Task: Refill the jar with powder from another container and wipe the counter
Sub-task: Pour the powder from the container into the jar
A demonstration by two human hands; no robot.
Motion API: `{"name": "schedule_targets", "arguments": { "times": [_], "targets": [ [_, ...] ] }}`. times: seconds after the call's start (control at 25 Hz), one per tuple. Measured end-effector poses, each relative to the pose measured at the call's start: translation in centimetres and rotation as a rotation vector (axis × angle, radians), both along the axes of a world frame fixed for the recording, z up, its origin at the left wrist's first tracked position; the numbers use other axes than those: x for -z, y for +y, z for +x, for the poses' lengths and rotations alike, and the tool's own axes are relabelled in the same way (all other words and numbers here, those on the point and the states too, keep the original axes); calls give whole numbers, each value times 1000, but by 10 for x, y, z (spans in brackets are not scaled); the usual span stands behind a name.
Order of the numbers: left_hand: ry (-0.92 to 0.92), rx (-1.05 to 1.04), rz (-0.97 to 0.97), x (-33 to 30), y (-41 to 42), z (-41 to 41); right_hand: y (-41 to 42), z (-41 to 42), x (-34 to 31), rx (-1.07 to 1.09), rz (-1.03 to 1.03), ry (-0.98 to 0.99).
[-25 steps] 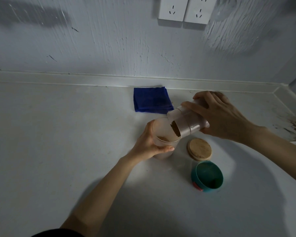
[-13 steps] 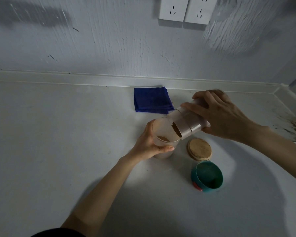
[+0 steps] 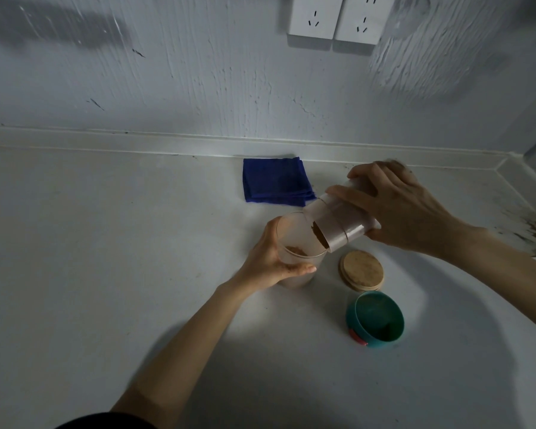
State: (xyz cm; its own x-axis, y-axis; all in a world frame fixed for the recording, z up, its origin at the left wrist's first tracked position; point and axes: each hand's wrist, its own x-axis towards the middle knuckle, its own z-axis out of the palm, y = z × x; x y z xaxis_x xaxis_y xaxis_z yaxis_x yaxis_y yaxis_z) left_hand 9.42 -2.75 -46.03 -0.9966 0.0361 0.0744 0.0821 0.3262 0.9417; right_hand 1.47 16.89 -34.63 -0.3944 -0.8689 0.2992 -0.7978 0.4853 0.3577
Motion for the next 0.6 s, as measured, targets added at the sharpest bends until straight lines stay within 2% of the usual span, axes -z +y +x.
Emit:
{"name": "schedule_targets", "arguments": {
  "times": [0.6],
  "targets": [
    [0, 0, -7, 2, 0, -1, -1, 1, -2, -7, 30, 22]
  ]
}}
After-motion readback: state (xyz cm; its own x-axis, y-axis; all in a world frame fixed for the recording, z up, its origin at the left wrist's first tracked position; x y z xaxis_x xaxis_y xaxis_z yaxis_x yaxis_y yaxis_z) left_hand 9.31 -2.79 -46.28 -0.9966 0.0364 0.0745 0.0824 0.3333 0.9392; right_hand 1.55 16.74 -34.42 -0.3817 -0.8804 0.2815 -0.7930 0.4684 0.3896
